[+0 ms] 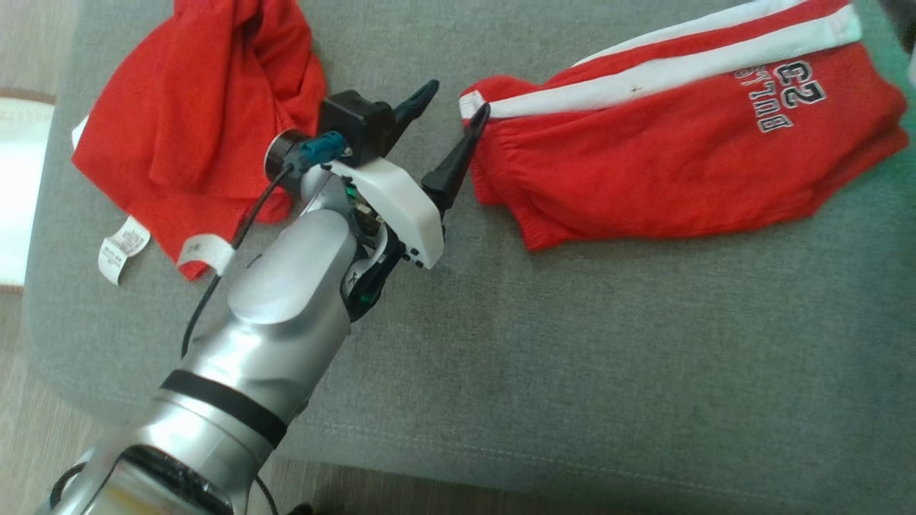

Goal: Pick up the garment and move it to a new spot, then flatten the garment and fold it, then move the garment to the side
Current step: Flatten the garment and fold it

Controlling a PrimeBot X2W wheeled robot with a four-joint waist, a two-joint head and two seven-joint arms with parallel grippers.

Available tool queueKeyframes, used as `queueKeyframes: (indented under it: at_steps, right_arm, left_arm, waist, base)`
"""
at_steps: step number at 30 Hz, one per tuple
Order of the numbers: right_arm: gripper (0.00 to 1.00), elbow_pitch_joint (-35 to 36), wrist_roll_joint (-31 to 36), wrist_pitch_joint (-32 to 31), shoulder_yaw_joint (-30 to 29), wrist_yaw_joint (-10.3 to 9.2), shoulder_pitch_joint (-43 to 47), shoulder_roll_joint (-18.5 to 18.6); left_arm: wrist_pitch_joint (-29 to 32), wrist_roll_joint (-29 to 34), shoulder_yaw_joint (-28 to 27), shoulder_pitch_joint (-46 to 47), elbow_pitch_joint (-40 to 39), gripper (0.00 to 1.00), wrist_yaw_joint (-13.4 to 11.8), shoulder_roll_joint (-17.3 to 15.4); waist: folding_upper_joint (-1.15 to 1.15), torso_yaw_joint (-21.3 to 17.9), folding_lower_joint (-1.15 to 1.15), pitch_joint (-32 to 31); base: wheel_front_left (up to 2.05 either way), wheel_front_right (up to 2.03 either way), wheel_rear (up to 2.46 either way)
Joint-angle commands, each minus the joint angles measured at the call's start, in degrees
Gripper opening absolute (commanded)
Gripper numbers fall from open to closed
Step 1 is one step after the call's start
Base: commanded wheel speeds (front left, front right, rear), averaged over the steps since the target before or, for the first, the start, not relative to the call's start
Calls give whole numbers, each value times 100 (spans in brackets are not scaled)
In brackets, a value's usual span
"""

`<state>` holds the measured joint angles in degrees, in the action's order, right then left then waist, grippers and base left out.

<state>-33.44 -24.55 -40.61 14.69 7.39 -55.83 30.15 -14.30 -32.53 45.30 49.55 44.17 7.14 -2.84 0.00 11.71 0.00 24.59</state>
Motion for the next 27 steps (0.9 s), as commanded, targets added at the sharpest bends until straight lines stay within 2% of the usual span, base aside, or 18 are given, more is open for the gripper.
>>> queueKeyframes:
  at_steps: [1, 5, 9, 10, 16, 19, 20, 23, 27]
  right_arm:
    - [100, 93, -15, 289, -122, 10, -22, -17]
    - [100, -46, -70, 1290, -275, 10, 246, -262]
    - [100, 130, -202, 2324, -290, 10, 614, -471]
    - [100, 130, -202, 2324, -290, 10, 614, -471]
    - [100, 725, -58, 3884, -280, 10, 1309, -738]
    - [100, 1060, 210, 4455, -268, 10, 1789, -875]
    - [100, 1260, 393, 4714, -304, 10, 2149, -1046]
    - [100, 1511, 668, 4957, -402, 10, 2693, -1331]
    - [100, 1761, 1159, 5149, -567, 10, 3360, -1704]
  left_arm:
    - [-67, -8, -242, 104, -158, 100, 16, -137]
    - [-68, 82, -484, -111, -301, 100, -78, -260]
    - [-69, 192, -908, -410, -696, 100, -284, -411]
    - [-69, 192, -908, -410, -696, 100, -284, -411]
    - [-69, 369, -1888, -1106, -1739, 100, -569, -514]
    - [-69, 615, -2348, -1561, -2306, 100, -684, -512]
    - [-69, 799, -2642, -1899, -2661, 100, -745, -481]
    - [-69, 1054, -3027, -2429, -3122, 100, -786, -382]
    - [-70, 1383, -3328, -3094, -3535, 100, -702, -226]
  waist:
    - [0, -67, 0, -121]
    - [0, -205, 0, -401]
    - [0, -352, 0, -678]
    - [0, -352, 0, -678]
    - [0, -506, 0, -1061]
    - [0, -567, 0, -1243]
    - [0, -611, 0, -1358]
    - [0, -680, 0, -1496]
    - [0, -733, 0, -1615]
  base:
    - [0, 0, 0]
    - [0, 0, 0]
    - [0, 0, 0]
    - [0, 0, 0]
    - [0, 0, 0]
    - [0, 0, 0]
    - [0, 0, 0]
    - [0, 0, 0]
    - [0, 0, 0]
